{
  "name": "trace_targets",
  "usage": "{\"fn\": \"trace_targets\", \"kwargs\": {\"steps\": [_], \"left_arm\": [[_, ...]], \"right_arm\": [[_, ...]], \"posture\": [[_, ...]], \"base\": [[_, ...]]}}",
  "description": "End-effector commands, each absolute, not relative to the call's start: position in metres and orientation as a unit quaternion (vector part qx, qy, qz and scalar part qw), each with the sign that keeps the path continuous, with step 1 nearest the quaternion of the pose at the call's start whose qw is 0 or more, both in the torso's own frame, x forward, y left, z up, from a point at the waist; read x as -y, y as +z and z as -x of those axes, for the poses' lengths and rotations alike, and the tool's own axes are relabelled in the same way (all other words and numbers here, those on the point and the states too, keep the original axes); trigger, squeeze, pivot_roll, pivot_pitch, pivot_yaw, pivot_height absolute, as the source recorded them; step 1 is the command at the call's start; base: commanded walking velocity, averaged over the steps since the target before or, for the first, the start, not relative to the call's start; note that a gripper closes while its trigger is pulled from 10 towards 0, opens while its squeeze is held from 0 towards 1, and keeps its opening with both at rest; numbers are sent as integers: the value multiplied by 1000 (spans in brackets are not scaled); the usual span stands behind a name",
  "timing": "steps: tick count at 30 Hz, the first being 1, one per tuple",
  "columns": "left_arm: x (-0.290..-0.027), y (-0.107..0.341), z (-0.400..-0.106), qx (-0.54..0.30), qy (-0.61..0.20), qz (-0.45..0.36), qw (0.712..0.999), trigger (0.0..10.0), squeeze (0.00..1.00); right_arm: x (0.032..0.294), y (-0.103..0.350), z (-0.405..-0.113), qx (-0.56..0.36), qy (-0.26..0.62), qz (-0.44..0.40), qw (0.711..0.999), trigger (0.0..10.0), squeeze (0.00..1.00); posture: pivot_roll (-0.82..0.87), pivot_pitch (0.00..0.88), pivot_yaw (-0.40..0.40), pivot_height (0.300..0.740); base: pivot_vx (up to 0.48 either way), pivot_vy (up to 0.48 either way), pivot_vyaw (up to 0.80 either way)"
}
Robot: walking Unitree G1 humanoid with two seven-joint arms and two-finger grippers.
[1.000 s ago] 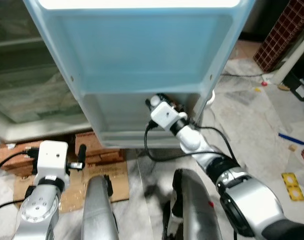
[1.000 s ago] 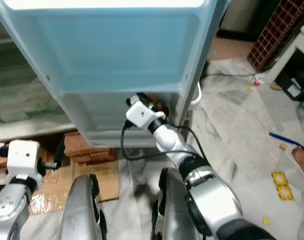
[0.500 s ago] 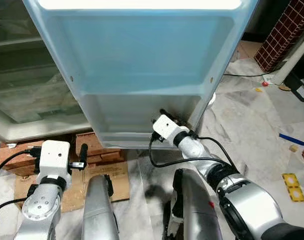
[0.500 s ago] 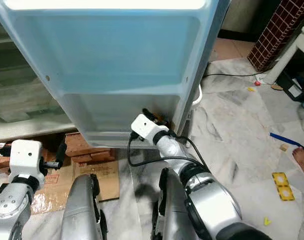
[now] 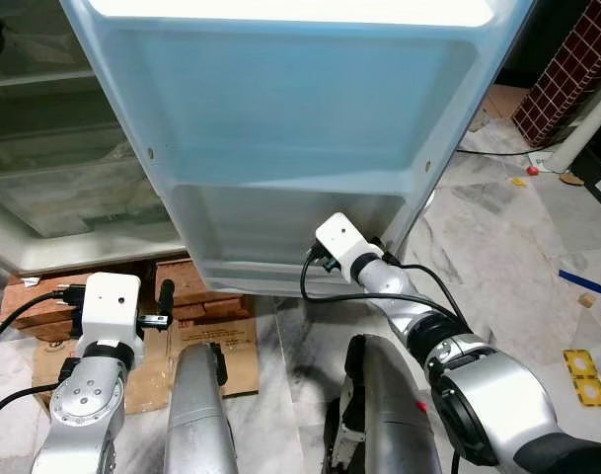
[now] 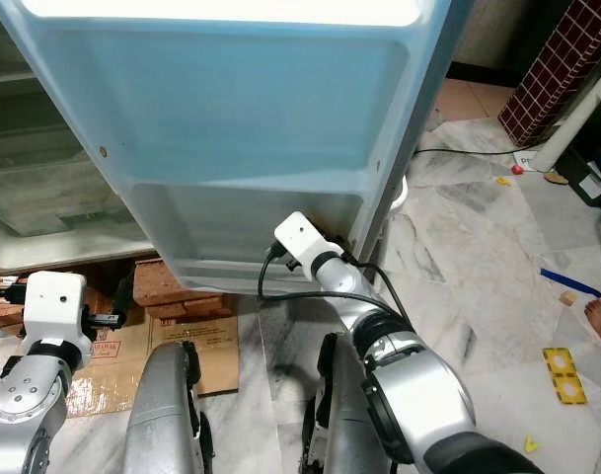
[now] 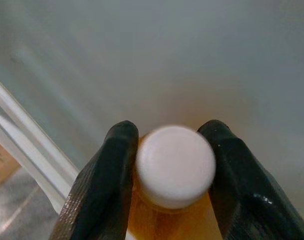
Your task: Restocking fridge
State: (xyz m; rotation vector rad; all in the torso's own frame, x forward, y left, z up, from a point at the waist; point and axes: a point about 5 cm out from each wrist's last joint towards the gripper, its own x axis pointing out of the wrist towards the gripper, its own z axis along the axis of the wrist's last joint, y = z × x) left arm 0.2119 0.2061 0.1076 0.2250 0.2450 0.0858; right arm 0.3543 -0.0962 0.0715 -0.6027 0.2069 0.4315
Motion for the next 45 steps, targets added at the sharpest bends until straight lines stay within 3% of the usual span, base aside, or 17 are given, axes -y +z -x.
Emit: {"fn": "trace_targets", "kwargs": {"steps": [1,16,26,31,33,38,44,45], "left_arm": [[-207,104,-211,-128,47,-117,984,10000,0],[-205,98,-221,-118,65,-103,985,10000,0],[-201,88,-232,-116,77,-93,986,10000,0],[-201,88,-237,-103,86,-84,987,10000,0],[-199,89,-241,-93,88,-66,990,10000,0],[-199,90,-244,-87,94,-66,990,10000,0],[-201,93,-243,-80,88,-56,991,10000,0],[-203,95,-242,-76,88,-56,992,10000,0]], "right_arm": [[104,68,-354,-119,201,286,929,10000,1000],[115,91,-366,-89,190,241,948,10000,1000],[141,90,-359,-89,187,163,965,10000,1000],[150,89,-346,-81,213,115,967,10000,1000],[156,92,-323,-61,226,89,968,10000,1000],[161,90,-298,-51,226,70,970,10000,1000],[172,93,-269,-28,184,62,981,10000,1000],[174,94,-264,-26,174,51,983,10000,922]], "posture": [[183,144,-22,568],[135,64,-45,568],[89,0,-47,568],[62,0,-49,568],[49,0,-51,568],[42,0,-47,568],[62,0,-58,568],[71,0,-58,568]], "base": [[0,0,0],[0,0,0],[0,0,0],[0,0,0],[0,0,0],[0,0,0],[0,0,0],[0,0,0]]}}
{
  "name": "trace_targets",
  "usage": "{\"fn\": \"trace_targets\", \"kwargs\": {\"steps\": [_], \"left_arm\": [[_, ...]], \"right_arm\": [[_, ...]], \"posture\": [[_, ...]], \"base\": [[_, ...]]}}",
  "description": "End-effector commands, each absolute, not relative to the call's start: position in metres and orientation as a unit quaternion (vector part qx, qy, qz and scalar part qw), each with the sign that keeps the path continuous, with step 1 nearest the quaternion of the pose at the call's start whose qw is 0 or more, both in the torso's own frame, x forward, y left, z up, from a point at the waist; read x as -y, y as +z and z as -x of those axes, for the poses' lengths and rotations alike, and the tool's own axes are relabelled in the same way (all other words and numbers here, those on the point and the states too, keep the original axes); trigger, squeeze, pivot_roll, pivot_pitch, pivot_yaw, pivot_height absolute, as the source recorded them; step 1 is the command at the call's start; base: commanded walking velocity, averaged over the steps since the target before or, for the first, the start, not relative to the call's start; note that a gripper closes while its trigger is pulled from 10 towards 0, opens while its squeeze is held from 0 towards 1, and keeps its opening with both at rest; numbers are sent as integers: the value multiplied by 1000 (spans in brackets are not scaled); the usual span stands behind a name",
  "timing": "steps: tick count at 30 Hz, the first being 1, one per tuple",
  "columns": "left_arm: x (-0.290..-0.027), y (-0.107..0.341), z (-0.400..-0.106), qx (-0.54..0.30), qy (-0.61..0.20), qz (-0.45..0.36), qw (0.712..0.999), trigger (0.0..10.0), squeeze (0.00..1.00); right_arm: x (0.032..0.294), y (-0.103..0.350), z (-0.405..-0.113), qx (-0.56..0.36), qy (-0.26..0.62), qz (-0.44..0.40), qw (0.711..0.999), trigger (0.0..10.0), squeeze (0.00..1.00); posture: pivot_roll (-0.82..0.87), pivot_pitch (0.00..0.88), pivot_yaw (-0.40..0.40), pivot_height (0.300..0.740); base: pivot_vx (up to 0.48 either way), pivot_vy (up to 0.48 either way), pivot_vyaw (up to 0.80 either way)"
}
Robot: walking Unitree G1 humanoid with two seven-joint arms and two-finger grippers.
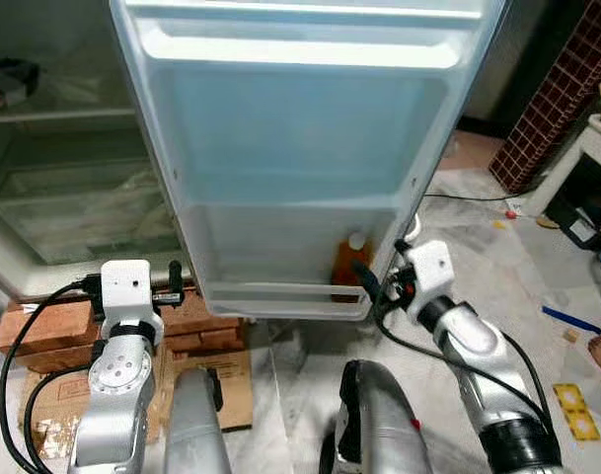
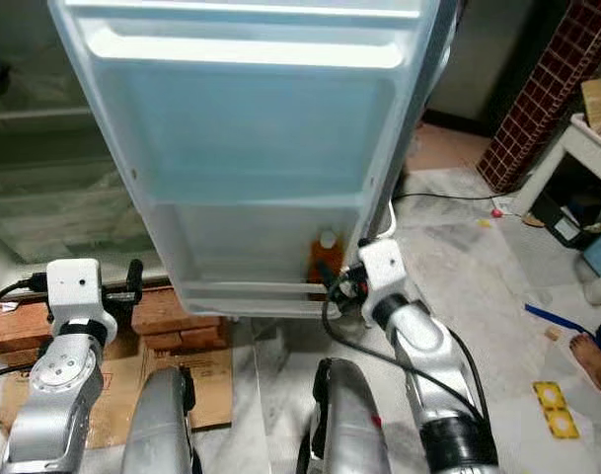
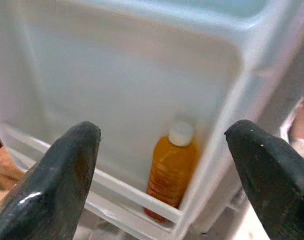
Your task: Restocking fridge
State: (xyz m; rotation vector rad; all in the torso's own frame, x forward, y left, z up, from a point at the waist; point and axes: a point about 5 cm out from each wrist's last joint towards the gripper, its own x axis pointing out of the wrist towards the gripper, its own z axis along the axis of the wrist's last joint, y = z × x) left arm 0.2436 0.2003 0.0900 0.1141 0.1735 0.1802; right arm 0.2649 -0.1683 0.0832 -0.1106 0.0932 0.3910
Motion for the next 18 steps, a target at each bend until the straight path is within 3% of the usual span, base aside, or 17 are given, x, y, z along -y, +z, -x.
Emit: {"fn": "trace_targets", "kwargs": {"steps": [1,2,3,7,10,18], "left_arm": [[-206,96,-239,-74,88,-55,992,10000,0],[-206,96,-239,-74,88,-55,992,10000,0],[-209,97,-235,-74,87,-53,992,10000,0],[-212,91,-223,-91,80,-36,992,10000,0],[-206,91,-223,-88,71,-40,993,10000,0],[-201,95,-227,-83,54,-43,994,10000,0]], "right_arm": [[177,95,-259,-25,165,40,985,10000,729],[177,95,-259,-25,165,40,985,10000,729],[180,96,-253,-22,159,30,987,10000,0],[182,99,-240,-25,118,6,993,10000,0],[166,100,-232,-29,126,-5,992,10000,0],[169,106,-236,-27,108,-8,994,10000,0]], "posture": [[72,0,-57,568],[72,0,-57,568],[74,0,-54,568],[76,0,-40,572],[79,0,-33,590],[70,0,-25,639]], "base": [[0,0,0],[0,0,0],[0,0,0],[0,0,0],[0,0,0],[0,0,0]]}}
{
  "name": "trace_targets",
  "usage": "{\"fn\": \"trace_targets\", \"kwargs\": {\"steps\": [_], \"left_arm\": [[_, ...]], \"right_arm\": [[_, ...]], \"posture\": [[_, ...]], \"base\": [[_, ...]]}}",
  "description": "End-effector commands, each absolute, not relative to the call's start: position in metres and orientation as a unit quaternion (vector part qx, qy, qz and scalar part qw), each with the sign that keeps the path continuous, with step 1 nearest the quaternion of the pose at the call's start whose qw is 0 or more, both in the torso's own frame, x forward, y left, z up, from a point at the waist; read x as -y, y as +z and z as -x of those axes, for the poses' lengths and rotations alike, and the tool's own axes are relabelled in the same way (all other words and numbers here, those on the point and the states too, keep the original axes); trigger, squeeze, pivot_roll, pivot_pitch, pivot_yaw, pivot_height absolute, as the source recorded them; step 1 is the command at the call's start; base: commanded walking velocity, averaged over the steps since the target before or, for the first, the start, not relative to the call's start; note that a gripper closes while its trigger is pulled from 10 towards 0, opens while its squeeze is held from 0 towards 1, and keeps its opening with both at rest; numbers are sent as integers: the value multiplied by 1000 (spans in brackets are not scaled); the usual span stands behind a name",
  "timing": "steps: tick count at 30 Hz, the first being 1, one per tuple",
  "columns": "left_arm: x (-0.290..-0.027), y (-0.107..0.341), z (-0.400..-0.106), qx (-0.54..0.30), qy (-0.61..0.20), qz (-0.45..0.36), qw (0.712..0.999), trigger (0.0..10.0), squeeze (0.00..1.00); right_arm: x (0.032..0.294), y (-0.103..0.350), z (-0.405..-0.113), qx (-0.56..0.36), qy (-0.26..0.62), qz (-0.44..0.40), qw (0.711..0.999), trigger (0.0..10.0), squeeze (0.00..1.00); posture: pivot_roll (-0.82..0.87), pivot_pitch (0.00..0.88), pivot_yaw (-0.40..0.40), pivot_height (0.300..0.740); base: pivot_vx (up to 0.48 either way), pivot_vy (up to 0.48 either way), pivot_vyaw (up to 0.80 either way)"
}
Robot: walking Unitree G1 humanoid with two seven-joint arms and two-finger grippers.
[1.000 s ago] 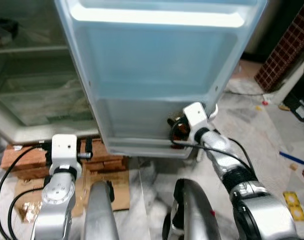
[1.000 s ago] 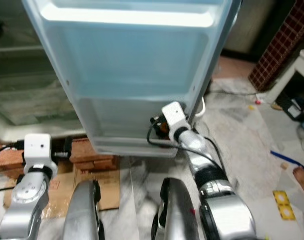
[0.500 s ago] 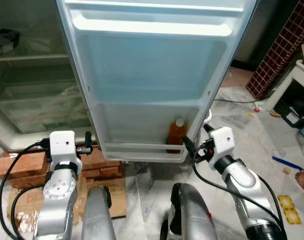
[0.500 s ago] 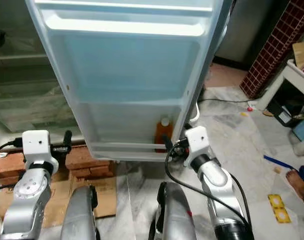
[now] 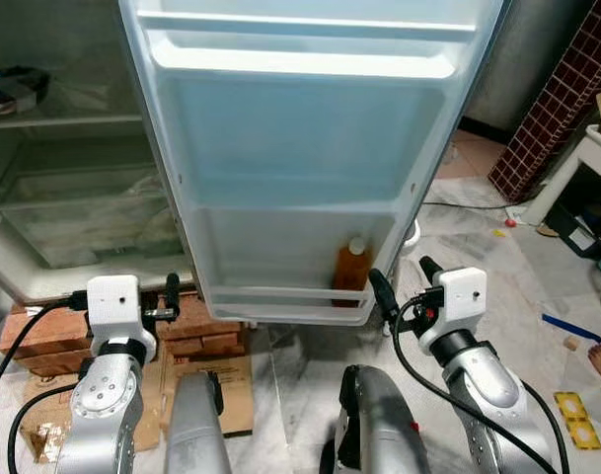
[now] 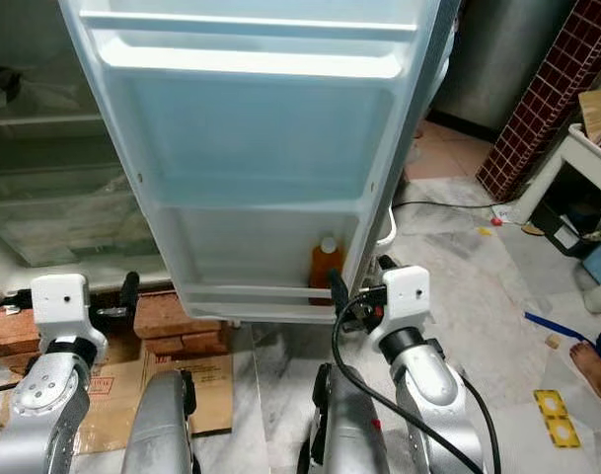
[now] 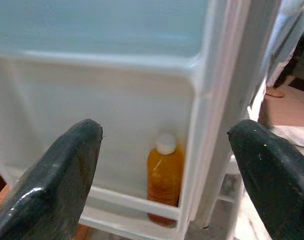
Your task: Restocking fridge
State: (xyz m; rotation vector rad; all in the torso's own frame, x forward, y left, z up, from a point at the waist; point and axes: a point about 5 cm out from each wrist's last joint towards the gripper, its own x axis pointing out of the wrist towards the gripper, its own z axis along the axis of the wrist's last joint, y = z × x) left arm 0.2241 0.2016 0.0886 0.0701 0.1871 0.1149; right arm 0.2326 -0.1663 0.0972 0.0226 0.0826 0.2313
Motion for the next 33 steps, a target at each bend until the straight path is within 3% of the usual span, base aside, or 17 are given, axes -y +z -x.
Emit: {"fn": "trace_targets", "kwargs": {"steps": [1,17,26,33], "left_arm": [[-201,95,-229,-83,53,-41,994,10000,0],[-191,94,-230,-87,37,-44,995,10000,0],[-185,93,-233,-87,25,-60,994,10000,0],[-186,93,-235,-88,26,-63,994,10000,0]], "right_arm": [[171,107,-238,-27,102,-10,994,10000,0],[169,103,-231,-54,94,-8,994,10000,0],[158,95,-229,-91,168,-24,981,10000,0],[159,93,-231,-101,171,-26,980,10000,0]], "posture": [[66,0,-24,647],[62,0,-29,740],[56,0,-30,740],[59,0,-30,740]], "base": [[0,0,0],[0,0,0],[0,0,0],[-230,0,0]]}}
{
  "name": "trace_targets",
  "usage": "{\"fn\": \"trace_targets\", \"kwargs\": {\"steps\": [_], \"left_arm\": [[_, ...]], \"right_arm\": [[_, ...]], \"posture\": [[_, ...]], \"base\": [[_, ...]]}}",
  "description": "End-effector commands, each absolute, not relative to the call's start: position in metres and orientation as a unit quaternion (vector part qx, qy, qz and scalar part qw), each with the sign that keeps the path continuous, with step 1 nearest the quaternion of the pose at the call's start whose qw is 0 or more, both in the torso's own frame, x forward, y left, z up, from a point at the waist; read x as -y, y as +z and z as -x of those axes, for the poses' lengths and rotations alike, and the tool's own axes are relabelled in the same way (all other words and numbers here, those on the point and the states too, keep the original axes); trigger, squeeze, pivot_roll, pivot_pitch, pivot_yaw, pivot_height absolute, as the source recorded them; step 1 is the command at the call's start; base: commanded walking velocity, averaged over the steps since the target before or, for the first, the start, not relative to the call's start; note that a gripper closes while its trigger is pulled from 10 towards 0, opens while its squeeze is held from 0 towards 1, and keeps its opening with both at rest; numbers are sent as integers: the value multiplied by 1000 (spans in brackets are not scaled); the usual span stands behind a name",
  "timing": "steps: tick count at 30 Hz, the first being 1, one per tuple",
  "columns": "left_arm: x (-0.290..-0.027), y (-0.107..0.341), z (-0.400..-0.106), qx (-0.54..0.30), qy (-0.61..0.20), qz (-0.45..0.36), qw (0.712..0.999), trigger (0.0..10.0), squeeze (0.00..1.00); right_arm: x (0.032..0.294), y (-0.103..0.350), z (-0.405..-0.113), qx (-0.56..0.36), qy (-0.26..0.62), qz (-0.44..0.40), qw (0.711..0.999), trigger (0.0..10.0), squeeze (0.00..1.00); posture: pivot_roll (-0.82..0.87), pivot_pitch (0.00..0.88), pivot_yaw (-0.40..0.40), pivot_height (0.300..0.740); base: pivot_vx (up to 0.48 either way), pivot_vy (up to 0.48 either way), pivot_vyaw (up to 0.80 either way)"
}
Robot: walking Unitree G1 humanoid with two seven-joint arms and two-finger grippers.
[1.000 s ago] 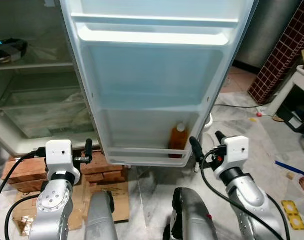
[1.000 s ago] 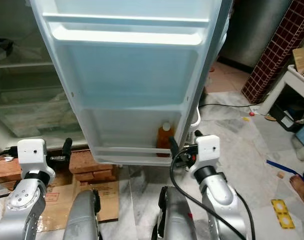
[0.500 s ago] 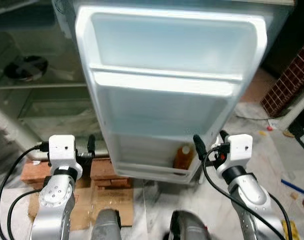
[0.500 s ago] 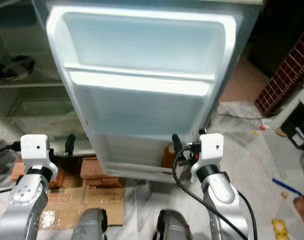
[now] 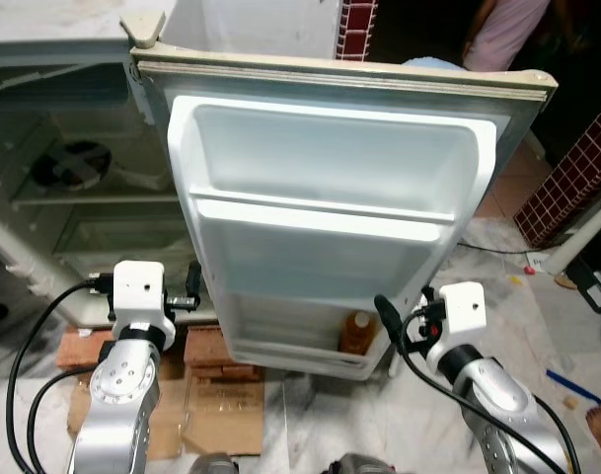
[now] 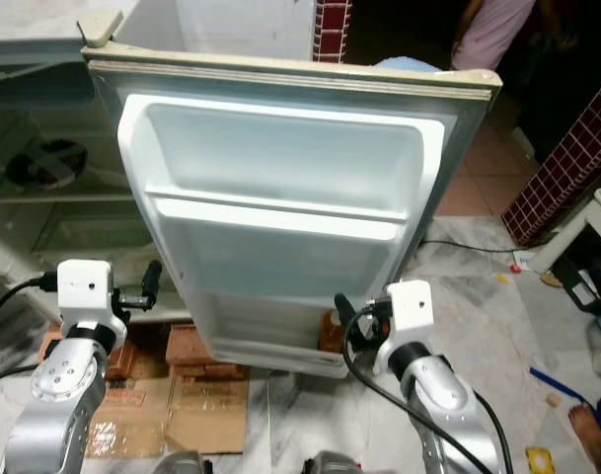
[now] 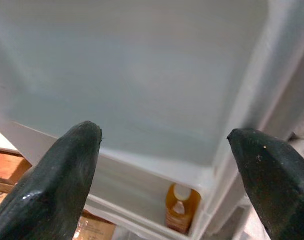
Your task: Restocking fridge
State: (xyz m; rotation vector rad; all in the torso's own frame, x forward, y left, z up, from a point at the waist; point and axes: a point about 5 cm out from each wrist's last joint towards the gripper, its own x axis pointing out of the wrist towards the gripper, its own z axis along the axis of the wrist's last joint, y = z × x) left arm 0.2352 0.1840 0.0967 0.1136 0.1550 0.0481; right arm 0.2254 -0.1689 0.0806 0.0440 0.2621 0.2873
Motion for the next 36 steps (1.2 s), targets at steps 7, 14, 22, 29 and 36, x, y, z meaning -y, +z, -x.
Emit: {"fn": "trace_targets", "kwargs": {"steps": [7,14,22,29,36], "left_arm": [[-184,94,-238,-83,21,-68,994,10000,0],[-184,96,-239,-75,15,-81,994,10000,0],[-186,98,-240,-72,22,-87,993,10000,0],[-186,97,-239,-73,21,-89,993,10000,0],[-187,97,-240,-74,19,-91,993,10000,0]], "right_arm": [[170,89,-231,-105,177,3,979,10000,0],[188,78,-237,-144,212,28,966,10000,0],[214,70,-251,-173,168,62,969,10000,0],[213,53,-248,-208,181,83,958,10000,0],[224,49,-256,-215,162,100,958,10000,0]], "posture": [[56,0,-27,740],[54,0,-25,740],[55,0,-28,740],[59,0,-21,740],[62,0,-19,740]], "base": [[-76,0,0],[0,0,0],[0,-221,0],[0,-480,0],[0,-480,0]]}}
